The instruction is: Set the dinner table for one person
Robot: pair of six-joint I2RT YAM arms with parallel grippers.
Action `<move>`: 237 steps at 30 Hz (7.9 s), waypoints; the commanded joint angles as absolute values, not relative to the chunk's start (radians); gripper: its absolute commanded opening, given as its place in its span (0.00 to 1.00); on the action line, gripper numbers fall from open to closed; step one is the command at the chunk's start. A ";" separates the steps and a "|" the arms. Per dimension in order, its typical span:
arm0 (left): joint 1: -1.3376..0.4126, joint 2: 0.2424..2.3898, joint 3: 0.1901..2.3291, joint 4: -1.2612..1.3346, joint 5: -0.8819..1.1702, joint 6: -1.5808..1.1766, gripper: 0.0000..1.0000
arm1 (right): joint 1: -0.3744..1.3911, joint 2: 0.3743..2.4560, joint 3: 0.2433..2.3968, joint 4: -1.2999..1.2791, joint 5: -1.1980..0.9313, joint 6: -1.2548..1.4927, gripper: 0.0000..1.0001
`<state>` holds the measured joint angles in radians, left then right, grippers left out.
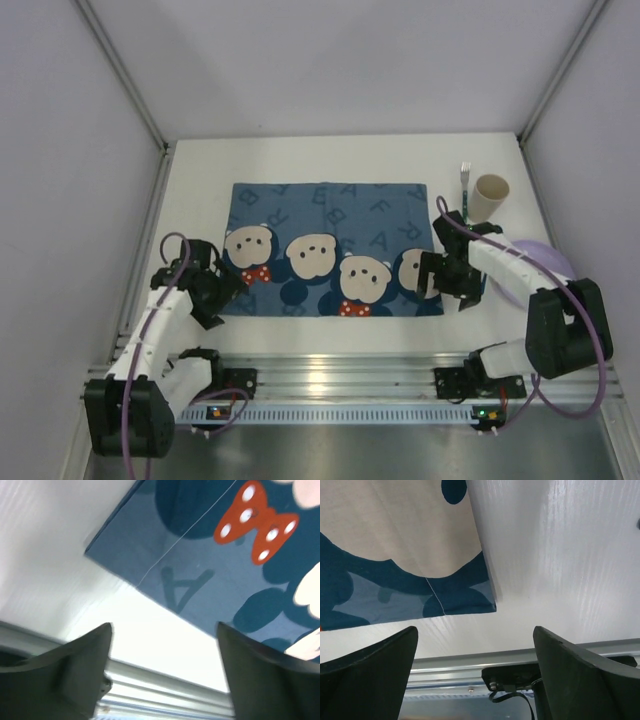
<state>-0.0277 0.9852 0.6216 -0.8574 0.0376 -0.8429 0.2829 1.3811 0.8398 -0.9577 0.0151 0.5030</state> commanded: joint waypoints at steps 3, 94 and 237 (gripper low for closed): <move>-0.031 0.940 0.736 -1.035 0.032 -0.873 0.98 | 0.273 1.339 0.998 -1.048 0.040 0.486 1.00; -0.026 1.526 1.103 -0.678 0.176 -0.560 0.97 | 0.385 2.099 2.358 -1.047 0.075 0.365 0.74; -0.491 1.444 1.223 -0.124 0.531 -0.561 0.00 | 0.473 1.899 2.328 -1.028 -0.460 0.660 0.51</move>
